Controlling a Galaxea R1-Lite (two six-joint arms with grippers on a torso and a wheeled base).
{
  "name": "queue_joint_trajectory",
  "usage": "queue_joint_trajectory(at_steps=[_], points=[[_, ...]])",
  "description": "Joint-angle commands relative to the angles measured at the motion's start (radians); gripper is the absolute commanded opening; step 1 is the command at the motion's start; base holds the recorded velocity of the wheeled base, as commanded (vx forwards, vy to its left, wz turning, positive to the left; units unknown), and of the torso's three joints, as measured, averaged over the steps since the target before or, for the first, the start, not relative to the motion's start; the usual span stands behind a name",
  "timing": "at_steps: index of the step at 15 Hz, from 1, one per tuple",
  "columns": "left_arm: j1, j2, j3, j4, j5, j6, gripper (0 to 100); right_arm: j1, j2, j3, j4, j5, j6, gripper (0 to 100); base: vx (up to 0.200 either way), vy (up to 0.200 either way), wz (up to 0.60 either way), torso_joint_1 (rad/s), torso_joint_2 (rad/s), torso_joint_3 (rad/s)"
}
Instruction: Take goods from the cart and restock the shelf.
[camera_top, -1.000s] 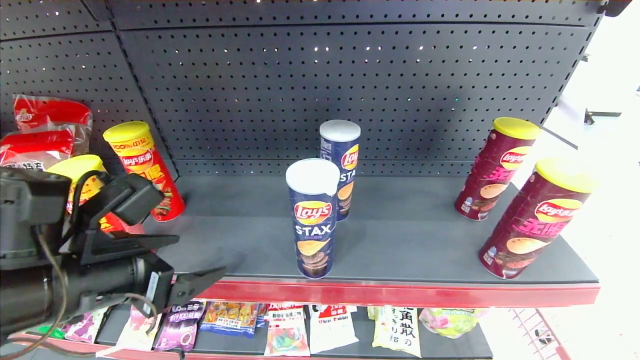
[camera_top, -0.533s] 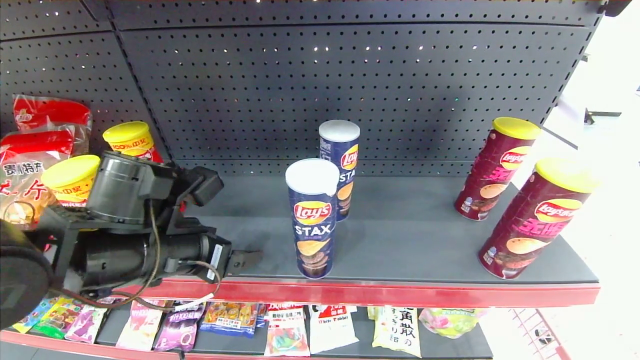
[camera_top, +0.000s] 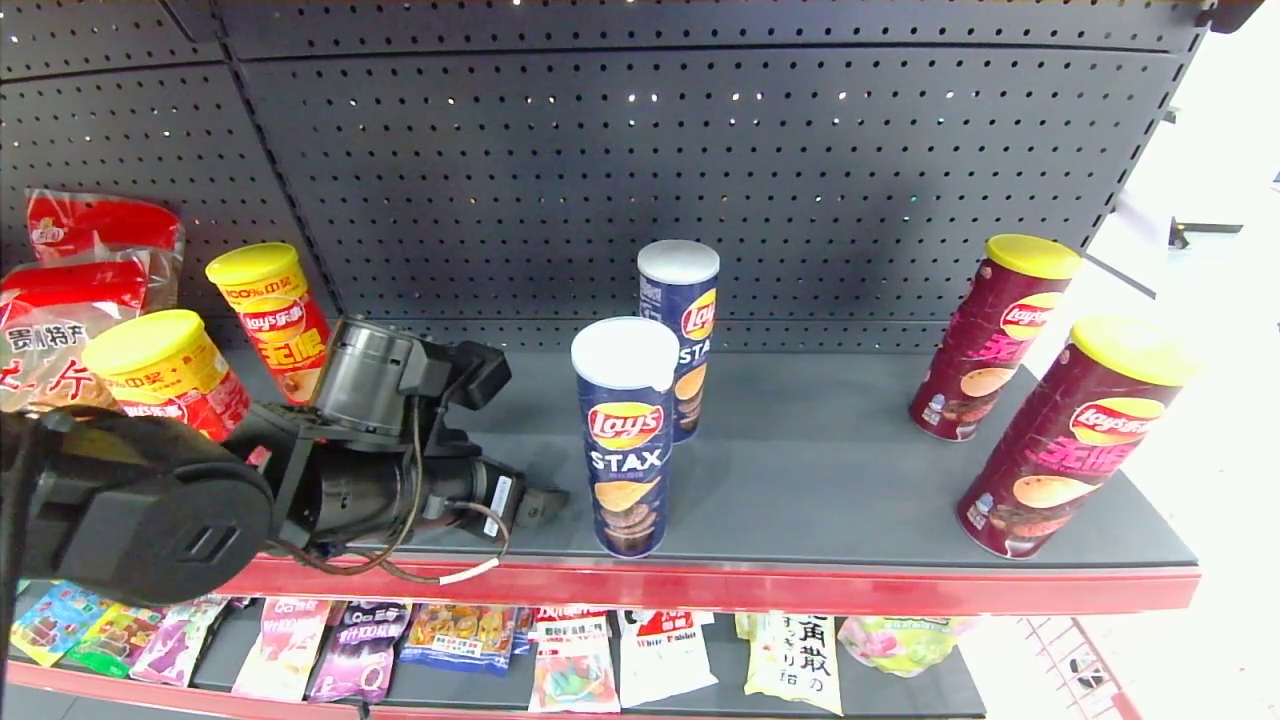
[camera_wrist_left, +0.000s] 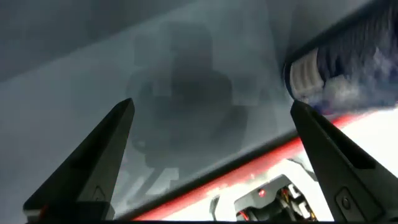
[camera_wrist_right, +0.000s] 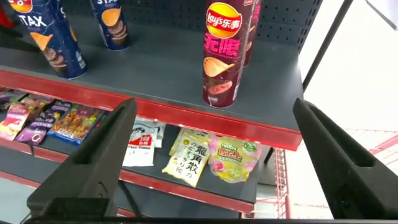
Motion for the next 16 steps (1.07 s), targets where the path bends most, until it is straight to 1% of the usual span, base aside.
queue_joint_trajectory(at_steps=[1, 4, 5, 8, 10, 12, 16], points=[[-0.001, 0.043, -0.034, 0.000, -0.001, 0.000, 100, 0.000, 0.006, 0.000, -0.001, 0.000, 0.000, 100, 0.000, 0.000, 0.00, 0.000, 0.00, 0.000], [-0.002, 0.054, -0.057, 0.000, -0.001, 0.005, 100, 0.000, 0.009, 0.003, 0.001, 0.001, 0.000, 100, 0.000, 0.000, 0.00, 0.000, 0.00, 0.000], [-0.002, 0.056, -0.062, 0.000, -0.002, 0.014, 100, 0.002, 0.010, 0.003, 0.001, 0.001, 0.000, 100, 0.000, 0.000, 0.00, 0.000, 0.00, 0.000], [-0.002, 0.071, -0.080, 0.000, -0.004, 0.028, 100, 0.002, 0.012, 0.003, -0.001, 0.003, 0.000, 100, 0.000, 0.000, 0.00, 0.000, 0.00, 0.000], [-0.004, 0.077, -0.090, 0.000, -0.002, 0.029, 100, 0.002, 0.013, 0.005, -0.001, 0.003, 0.000, 100, 0.000, 0.000, 0.00, 0.000, 0.00, 0.000], [-0.016, 0.092, -0.122, 0.004, -0.004, 0.029, 100, 0.002, 0.013, 0.005, -0.001, 0.003, 0.001, 100, 0.000, 0.000, 0.00, 0.000, 0.00, 0.000], [-0.025, 0.102, -0.140, 0.007, -0.004, 0.029, 100, 0.002, 0.013, 0.005, 0.001, 0.003, 0.003, 100, 0.000, 0.000, 0.00, 0.000, 0.00, 0.000]])
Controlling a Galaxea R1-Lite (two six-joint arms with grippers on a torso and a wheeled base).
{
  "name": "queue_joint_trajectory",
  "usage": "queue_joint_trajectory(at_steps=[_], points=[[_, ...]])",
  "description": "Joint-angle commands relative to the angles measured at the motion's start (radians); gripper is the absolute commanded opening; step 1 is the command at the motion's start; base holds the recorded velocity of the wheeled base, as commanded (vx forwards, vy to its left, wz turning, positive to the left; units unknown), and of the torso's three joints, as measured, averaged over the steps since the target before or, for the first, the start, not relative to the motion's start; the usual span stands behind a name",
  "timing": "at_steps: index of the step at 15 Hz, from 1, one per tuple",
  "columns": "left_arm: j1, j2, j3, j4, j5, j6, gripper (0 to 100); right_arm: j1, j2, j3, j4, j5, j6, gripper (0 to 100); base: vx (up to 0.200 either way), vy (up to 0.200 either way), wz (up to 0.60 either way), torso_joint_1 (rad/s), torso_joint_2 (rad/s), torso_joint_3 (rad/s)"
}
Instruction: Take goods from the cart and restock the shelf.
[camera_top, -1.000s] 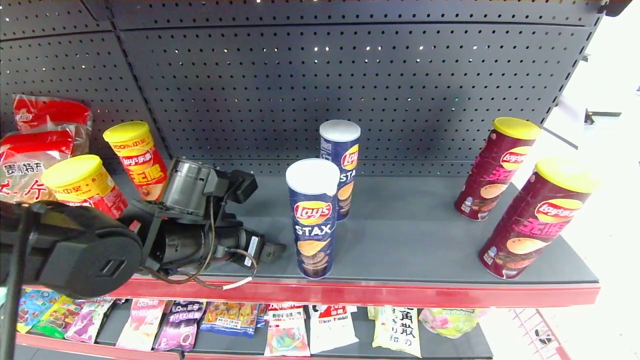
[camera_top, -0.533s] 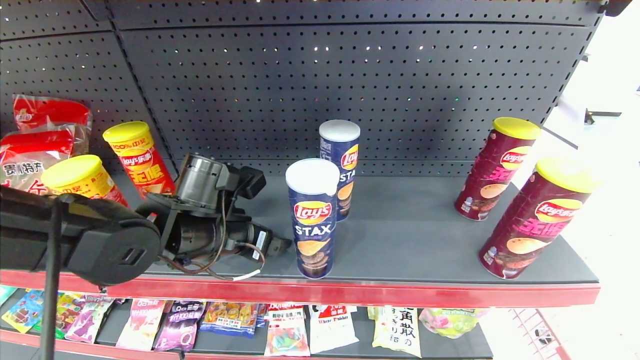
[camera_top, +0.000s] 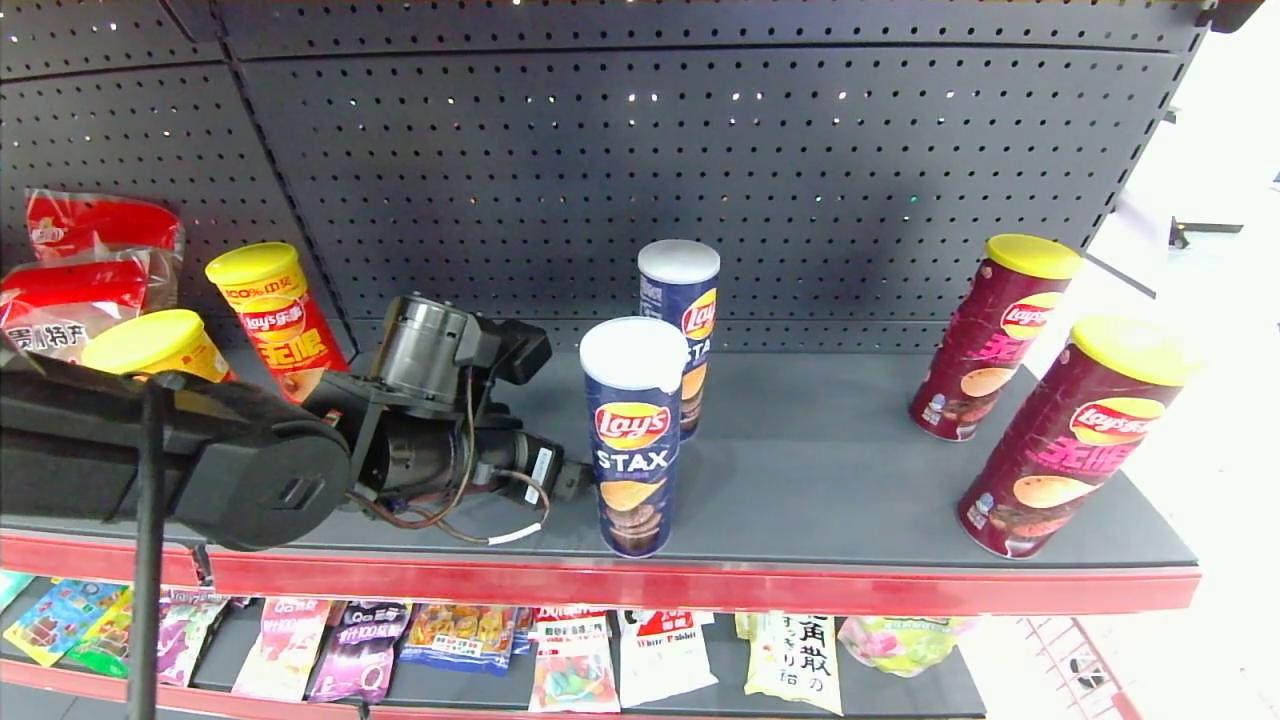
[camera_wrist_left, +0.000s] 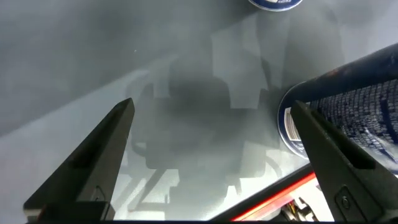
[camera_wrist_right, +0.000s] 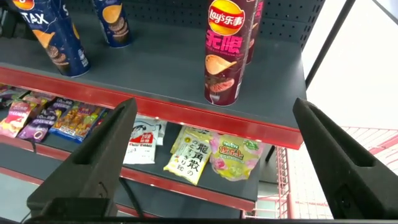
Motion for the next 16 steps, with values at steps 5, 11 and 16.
queue_joint_trajectory(at_steps=[5, 11, 16], points=[[-0.008, 0.002, -0.005, 0.001, 0.000, 0.000, 100, 0.000, 0.005, -0.003, -0.001, 0.000, -0.001, 100, 0.000, 0.000, 0.00, 0.000, 0.00, 0.000], [-0.018, 0.004, -0.005, 0.001, 0.002, 0.000, 100, 0.000, 0.003, -0.008, -0.001, 0.000, -0.001, 100, 0.000, 0.000, 0.00, 0.000, 0.00, 0.000], [-0.024, 0.022, -0.028, 0.001, 0.003, 0.000, 100, 0.000, 0.003, -0.011, -0.001, 0.000, -0.001, 100, 0.000, 0.000, 0.00, 0.000, 0.00, 0.000]])
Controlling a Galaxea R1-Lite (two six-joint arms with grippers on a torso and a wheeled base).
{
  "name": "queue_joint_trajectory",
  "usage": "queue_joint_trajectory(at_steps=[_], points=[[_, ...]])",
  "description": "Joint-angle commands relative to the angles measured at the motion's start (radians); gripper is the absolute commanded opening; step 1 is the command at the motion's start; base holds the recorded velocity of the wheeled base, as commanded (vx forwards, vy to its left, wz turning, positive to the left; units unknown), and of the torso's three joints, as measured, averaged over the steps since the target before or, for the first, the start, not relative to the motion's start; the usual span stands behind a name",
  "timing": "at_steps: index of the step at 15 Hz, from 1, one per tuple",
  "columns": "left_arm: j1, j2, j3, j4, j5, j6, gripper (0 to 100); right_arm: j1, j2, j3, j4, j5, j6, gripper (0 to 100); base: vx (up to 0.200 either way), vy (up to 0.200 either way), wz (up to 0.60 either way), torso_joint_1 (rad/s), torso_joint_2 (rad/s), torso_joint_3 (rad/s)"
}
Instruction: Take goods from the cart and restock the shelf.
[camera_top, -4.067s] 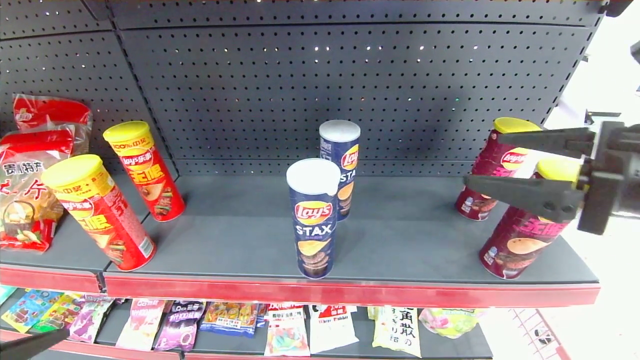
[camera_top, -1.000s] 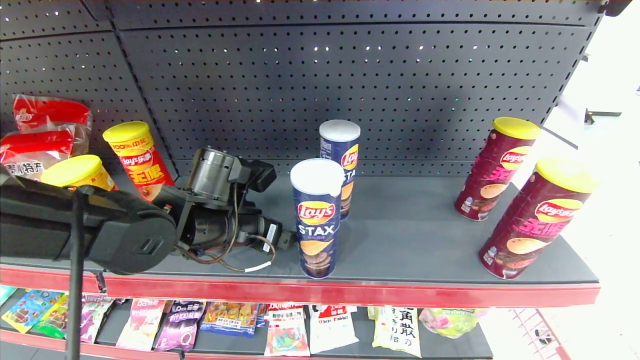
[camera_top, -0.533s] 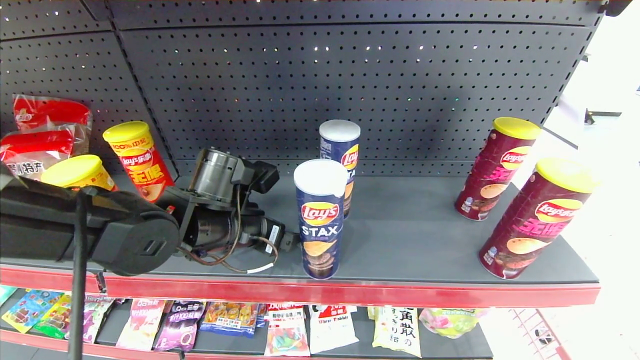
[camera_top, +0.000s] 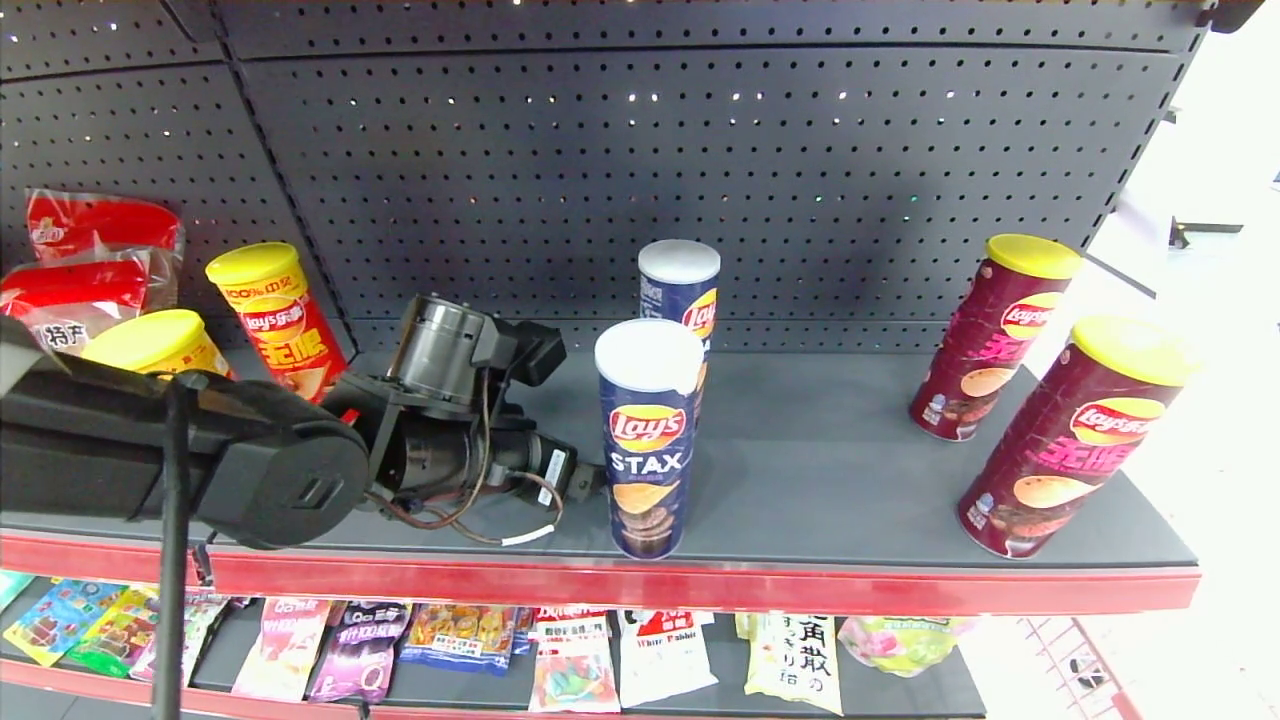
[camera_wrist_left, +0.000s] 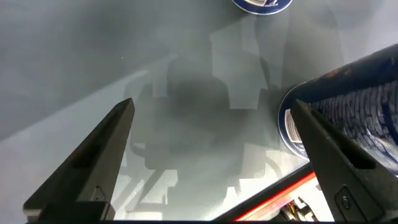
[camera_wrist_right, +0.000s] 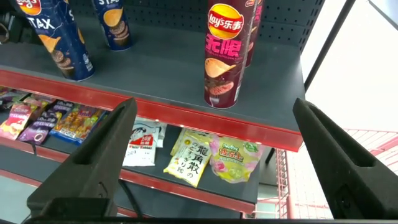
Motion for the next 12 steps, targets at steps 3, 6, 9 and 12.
queue_joint_trajectory(at_steps=[3, 6, 9, 12], points=[[-0.010, 0.013, -0.011, -0.001, 0.001, 0.000, 100, 0.001, 0.003, -0.002, 0.000, -0.002, -0.001, 100, 0.000, 0.000, 0.00, 0.000, 0.00, 0.000], [-0.014, 0.019, -0.013, -0.001, 0.001, 0.000, 100, 0.001, 0.003, 0.000, 0.000, -0.002, -0.001, 100, 0.000, 0.000, 0.00, 0.000, 0.00, 0.000], [-0.014, 0.025, -0.024, -0.001, 0.001, 0.000, 100, 0.001, 0.003, 0.000, 0.000, -0.002, -0.001, 100, 0.000, 0.000, 0.00, 0.000, 0.00, 0.000], [-0.014, 0.028, -0.027, -0.001, 0.001, 0.000, 100, 0.001, 0.005, 0.000, 0.000, -0.002, -0.001, 100, 0.000, 0.000, 0.00, 0.000, 0.00, 0.000]])
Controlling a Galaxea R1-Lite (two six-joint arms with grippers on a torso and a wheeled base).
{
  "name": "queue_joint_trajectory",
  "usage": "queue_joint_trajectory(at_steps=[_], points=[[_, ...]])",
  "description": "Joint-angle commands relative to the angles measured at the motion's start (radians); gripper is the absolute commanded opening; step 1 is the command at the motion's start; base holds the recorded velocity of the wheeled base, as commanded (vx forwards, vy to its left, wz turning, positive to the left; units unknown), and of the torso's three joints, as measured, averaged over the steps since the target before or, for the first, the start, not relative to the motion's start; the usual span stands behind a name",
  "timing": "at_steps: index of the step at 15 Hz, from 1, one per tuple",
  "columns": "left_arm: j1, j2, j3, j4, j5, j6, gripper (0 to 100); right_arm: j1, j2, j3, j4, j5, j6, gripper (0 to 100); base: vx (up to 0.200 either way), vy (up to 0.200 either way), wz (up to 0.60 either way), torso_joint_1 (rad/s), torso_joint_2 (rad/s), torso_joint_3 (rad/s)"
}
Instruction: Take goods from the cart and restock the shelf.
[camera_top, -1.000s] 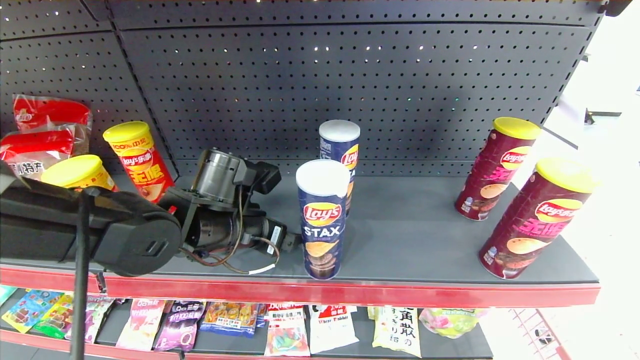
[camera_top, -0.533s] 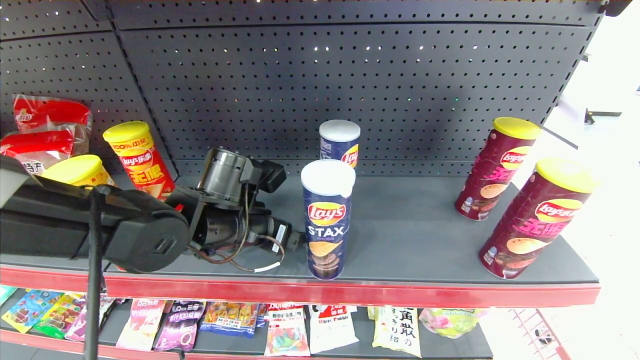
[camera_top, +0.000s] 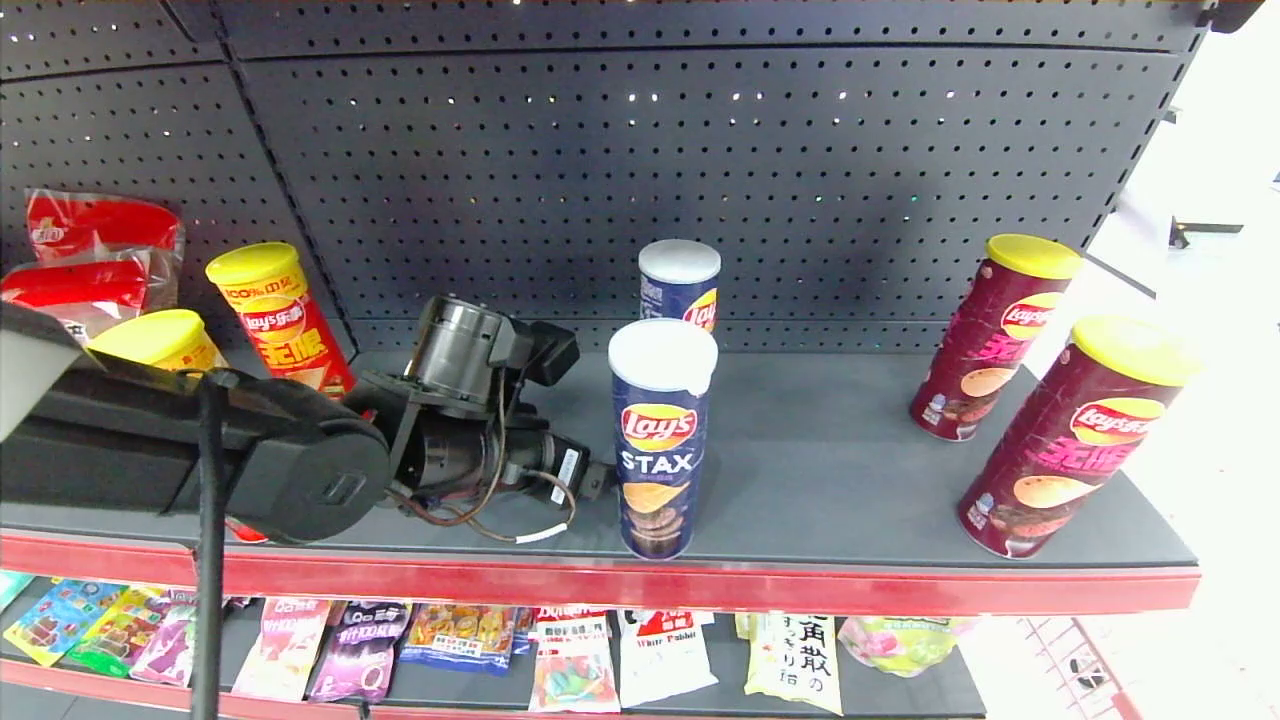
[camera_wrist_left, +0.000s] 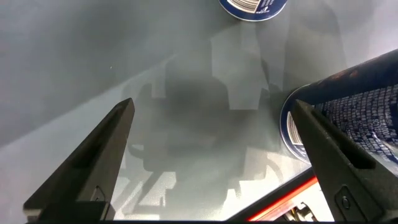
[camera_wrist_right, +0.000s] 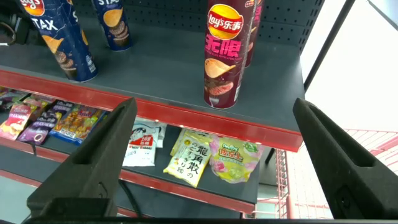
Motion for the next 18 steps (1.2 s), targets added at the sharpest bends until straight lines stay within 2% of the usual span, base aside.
queue_joint_trajectory(at_steps=[1, 18], points=[[0.000, 0.003, -0.001, -0.001, 0.000, 0.000, 100, 0.000, 0.003, 0.000, 0.000, 0.000, -0.001, 100, 0.000, 0.000, 0.00, 0.000, 0.00, 0.000], [-0.011, 0.015, -0.013, 0.006, 0.000, 0.000, 100, 0.000, 0.002, 0.011, 0.000, 0.000, 0.010, 100, 0.000, 0.000, 0.00, 0.000, 0.00, 0.000]])
